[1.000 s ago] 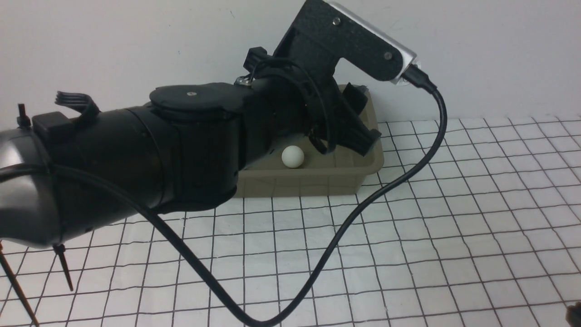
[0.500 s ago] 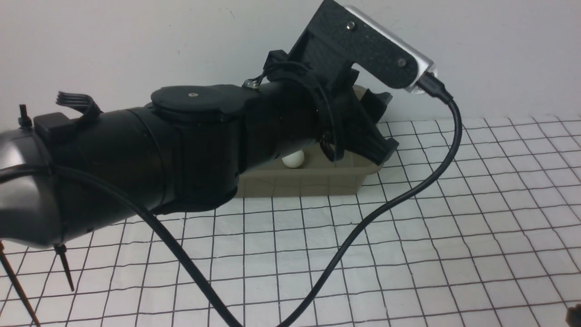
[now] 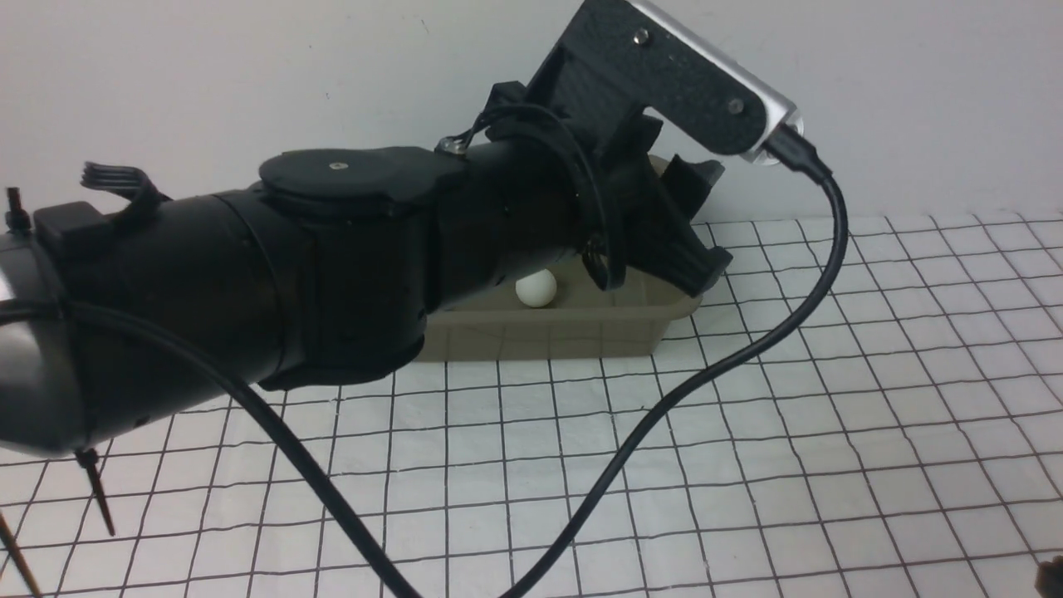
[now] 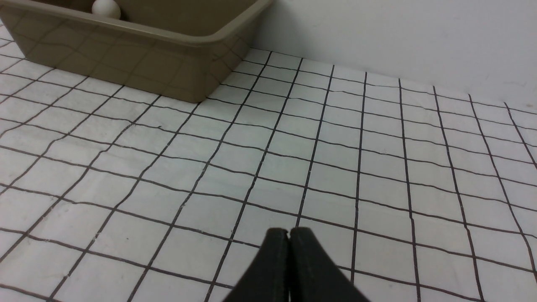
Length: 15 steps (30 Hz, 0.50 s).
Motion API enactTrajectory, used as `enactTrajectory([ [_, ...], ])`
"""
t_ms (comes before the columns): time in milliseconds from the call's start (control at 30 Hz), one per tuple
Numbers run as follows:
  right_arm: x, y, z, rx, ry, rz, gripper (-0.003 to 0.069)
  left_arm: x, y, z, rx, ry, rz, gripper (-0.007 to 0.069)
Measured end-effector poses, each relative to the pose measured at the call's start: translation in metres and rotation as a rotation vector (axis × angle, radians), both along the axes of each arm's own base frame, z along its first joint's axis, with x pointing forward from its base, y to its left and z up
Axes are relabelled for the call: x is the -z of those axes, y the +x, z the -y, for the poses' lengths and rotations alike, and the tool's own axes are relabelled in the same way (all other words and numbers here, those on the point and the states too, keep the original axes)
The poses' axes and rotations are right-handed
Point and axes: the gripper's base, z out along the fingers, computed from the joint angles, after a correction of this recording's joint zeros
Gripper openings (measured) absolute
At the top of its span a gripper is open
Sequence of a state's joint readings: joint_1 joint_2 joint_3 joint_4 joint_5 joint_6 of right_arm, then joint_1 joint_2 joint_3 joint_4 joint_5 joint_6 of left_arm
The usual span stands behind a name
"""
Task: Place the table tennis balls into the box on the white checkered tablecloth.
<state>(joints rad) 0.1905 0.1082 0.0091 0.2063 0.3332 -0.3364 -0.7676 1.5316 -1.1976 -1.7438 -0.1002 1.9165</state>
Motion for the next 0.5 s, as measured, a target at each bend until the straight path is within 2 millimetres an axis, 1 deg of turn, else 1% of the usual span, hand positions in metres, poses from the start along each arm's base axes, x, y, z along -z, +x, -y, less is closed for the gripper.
enactTrajectory([
  [33, 0.0, 0.0, 0.0, 0.0, 0.0, 0.0, -0.0016, -0.002, -0.001, -0.001, 0.0, -0.003, 0.003, 0.0342],
  [167, 0.0, 0.0, 0.0, 0.0, 0.0, 0.0, -0.0016, -0.025, -0.012, -0.012, -0.001, -0.039, 0.058, 0.0342],
  [233, 0.0, 0.0, 0.0, 0.0, 0.0, 0.0, -0.0016, -0.04, -0.019, -0.021, -0.009, -0.047, 0.107, 0.0342],
  [300, 0.0, 0.0, 0.0, 0.0, 0.001, -0.001, -0.0016, -0.05, -0.024, -0.027, -0.022, -0.039, 0.145, 0.0342],
  [333, 0.0, 0.0, 0.0, 0.0, 0.001, -0.001, -0.0016, -0.051, -0.025, -0.028, -0.021, -0.038, 0.151, 0.0342],
  [400, 0.0, 0.0, 0.0, 0.0, 0.001, -0.002, -0.0016, -0.064, -0.031, -0.04, -0.05, 0.0, 0.221, 0.0342],
  [500, 0.0, 0.0, 0.0, 0.0, 0.001, -0.002, -0.0016, -0.07, -0.033, -0.047, -0.086, 0.036, 0.258, 0.0342],
])
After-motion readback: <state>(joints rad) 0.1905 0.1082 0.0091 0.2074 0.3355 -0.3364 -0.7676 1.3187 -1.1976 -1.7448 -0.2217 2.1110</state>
